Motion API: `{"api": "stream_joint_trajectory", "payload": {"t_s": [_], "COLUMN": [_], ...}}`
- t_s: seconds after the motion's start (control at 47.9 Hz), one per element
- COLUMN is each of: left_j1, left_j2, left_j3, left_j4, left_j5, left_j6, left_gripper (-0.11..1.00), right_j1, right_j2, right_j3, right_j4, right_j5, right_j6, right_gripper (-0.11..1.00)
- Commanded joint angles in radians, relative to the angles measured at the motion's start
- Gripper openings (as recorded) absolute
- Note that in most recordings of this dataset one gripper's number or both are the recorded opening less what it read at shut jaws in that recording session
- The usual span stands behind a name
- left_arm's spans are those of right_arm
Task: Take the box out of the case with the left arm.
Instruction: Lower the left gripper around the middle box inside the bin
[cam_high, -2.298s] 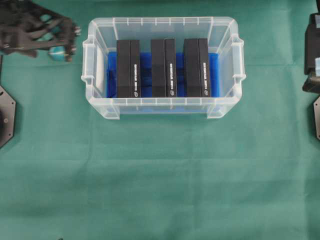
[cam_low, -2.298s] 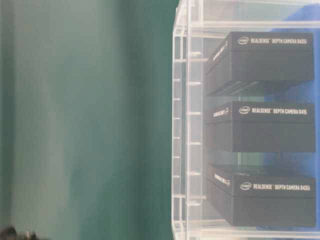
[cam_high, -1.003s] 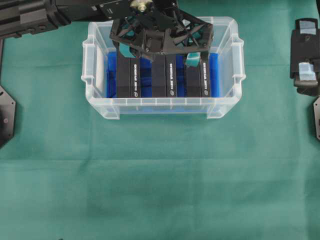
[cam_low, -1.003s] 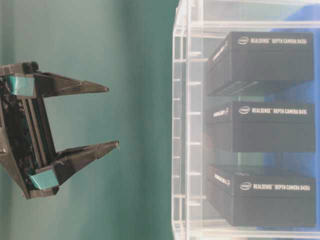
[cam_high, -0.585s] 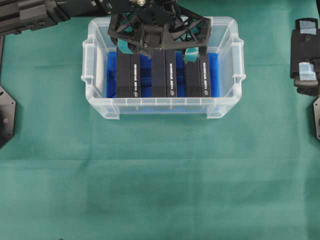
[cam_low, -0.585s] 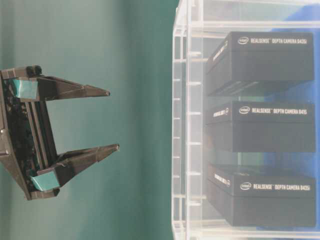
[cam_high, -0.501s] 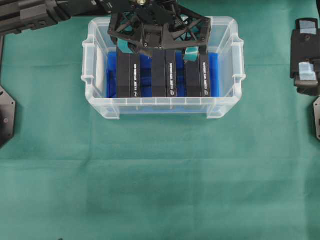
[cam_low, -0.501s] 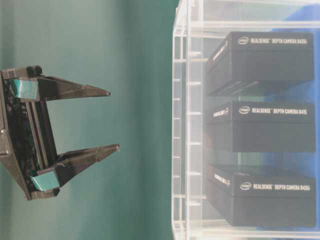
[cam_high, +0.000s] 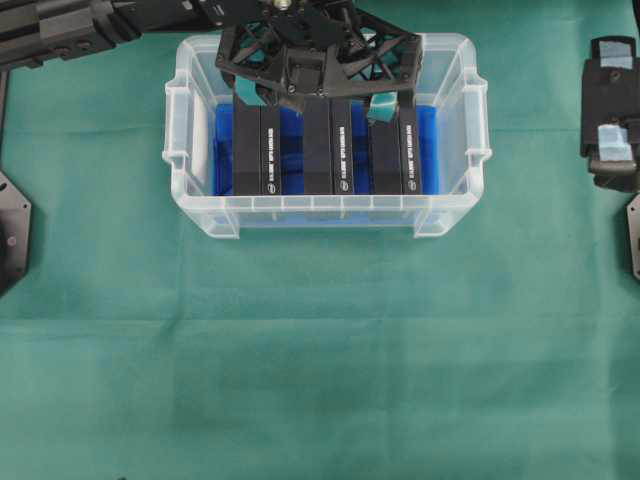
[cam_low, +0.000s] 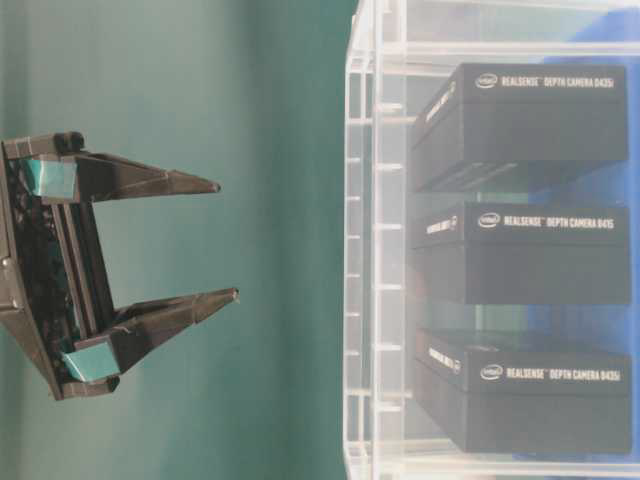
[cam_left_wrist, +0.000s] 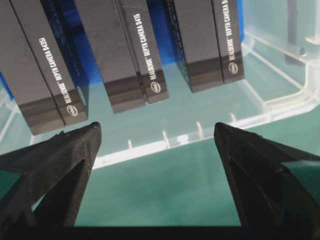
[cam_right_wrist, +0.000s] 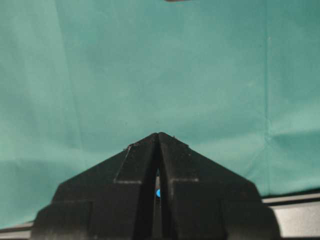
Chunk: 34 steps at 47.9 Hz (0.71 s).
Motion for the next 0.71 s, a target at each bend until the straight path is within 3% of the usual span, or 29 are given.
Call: {"api": "stream_joint_trajectory", "payload": {"t_s": [0.0,0.69], "left_j1": [0.003,0.003], "left_j2": [-0.020,-0.018], "left_j3": [-0.023,-0.003], "left_j4": [0.003,0.012], "left_j5": [-0.003,-0.005], "left_j6": [-0.002,-0.005], "left_gripper": [0.97,0.97], "right_j1": [0.000,0.000], "right_j2": [-0.005,-0.005], "right_j3": [-0.018,-0.020], "right_j4": [-0.002,0.000], "right_j5": [0.000,0.002], "right_j6": [0.002,0.003], "right_gripper": [0.02,0.02]}}
